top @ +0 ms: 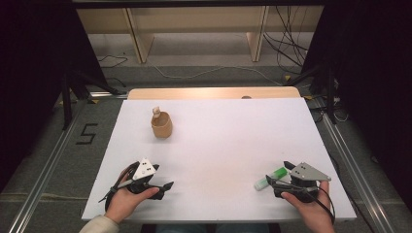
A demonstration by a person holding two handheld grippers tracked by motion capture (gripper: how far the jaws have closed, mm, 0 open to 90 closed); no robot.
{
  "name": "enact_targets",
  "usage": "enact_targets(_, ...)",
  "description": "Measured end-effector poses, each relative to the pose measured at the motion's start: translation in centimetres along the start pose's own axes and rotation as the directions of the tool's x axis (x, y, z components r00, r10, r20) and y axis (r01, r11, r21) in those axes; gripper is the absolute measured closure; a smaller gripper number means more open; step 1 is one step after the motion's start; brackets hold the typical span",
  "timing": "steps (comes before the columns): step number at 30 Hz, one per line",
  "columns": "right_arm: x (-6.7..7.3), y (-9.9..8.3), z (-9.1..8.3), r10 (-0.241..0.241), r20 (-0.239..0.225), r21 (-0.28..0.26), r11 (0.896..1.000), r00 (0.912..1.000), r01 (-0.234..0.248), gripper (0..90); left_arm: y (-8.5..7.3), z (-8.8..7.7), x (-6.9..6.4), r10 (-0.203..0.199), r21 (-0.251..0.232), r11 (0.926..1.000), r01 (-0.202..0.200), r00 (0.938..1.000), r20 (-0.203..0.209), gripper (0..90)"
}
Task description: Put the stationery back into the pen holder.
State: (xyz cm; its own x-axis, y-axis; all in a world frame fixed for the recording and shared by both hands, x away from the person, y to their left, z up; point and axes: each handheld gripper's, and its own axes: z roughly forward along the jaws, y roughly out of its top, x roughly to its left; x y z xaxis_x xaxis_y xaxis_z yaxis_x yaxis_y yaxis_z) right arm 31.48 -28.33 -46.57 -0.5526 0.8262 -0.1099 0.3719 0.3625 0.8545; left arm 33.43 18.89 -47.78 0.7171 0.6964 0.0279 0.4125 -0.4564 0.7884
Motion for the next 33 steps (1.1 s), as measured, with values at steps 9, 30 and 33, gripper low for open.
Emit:
enact_targets(9, -0.8, 1.1, 0.7, -0.007, -0.009, 0.093, 0.996, 0.9999, 0.008, 58.8, 0.2, 0.0, -0.3, 0.0, -0.002, 1.0, 0.0, 1.0, 0.006, 19.6)
enact_targets(30, 1.6, 3.0, 5.0, -0.013, -0.193, 0.307, 0.949, 0.9811, 0.073, 90.0, 0.3, 0.2, -0.3, -0.006, -0.004, 1.0, 0.006, 1.0, 0.008, 20.1)
enact_targets(33, 1.7, 3.1, 5.1, -0.014, -0.197, 0.32, 0.944, 0.9802, 0.078, 90.0, 0.2, 0.2, -0.2, -0.008, -0.005, 1.0, 0.008, 0.9999, 0.008, 20.1)
